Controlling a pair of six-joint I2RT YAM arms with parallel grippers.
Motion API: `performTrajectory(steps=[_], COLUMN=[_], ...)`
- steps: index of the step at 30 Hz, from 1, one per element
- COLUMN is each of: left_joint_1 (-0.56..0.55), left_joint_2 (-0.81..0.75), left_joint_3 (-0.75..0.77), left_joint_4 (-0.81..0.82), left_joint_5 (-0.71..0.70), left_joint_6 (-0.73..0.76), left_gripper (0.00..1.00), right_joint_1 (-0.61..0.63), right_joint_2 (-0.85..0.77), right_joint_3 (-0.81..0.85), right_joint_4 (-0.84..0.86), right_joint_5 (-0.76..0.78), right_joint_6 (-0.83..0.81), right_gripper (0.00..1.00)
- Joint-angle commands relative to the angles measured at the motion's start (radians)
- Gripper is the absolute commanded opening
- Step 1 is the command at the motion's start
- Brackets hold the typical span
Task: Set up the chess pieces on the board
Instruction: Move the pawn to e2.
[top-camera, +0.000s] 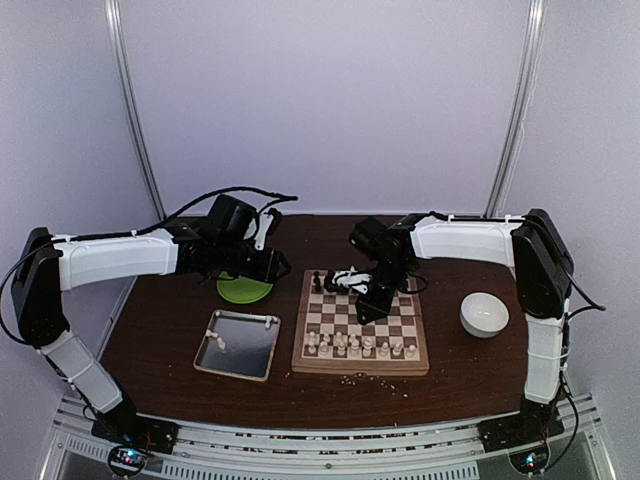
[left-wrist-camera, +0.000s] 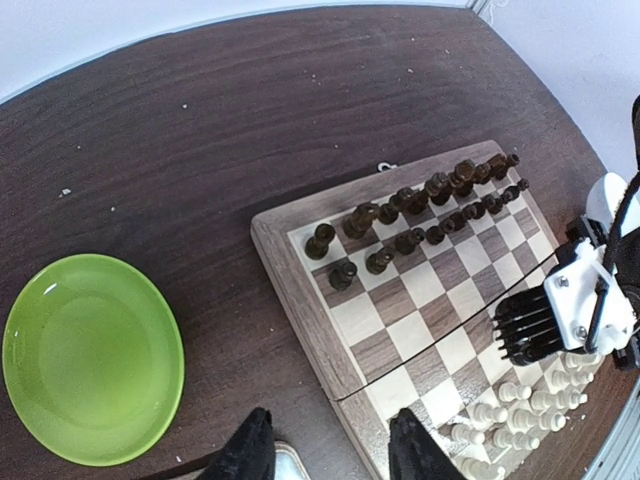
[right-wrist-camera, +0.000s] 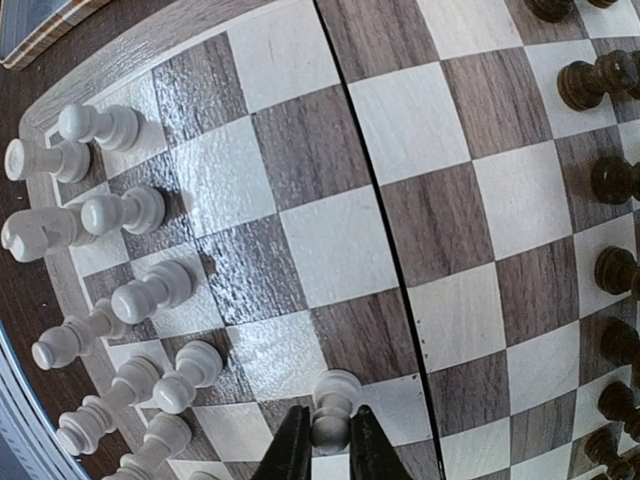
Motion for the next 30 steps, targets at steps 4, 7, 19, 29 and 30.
performTrajectory(steps=[4,7,19,29,30], left_joint_1=[0.002,0.002,0.002,0.002,0.002], left_joint_2=[0.011,0.008,0.016,0.005,0.005], left_joint_3=[0.004,0.004,0.017,-0.006,-0.006], left_joint_4=[0.050,0.041,0.006,0.009,0.010], left_joint_5=[0.029,0.027,0.022,0.018,0.018], left_joint_6=[-0.014,-0.013,0.009,0.005,0.005], left_gripper=[0.40,0.40,0.40,0.40,0.40], right_joint_1=[-0.001,-0.001,-0.001,0.009,0.009], right_joint_2=[-0.013,-0.062,-0.182,-0.111,-0.103], right_joint_3=[0.003,-0.037,-0.174,-0.130,-0.128], right_joint_4=[-0.021,-0.019,-0.015,-0.047,-0.049], right_joint_5=[-0.023,-0.022,-0.121,-0.152,-0.151], right_joint_6=[-0.007,-0.015,-0.087,-0.095,-0.095], right_gripper=[0.08,0.07,0.08,0.09,0.09])
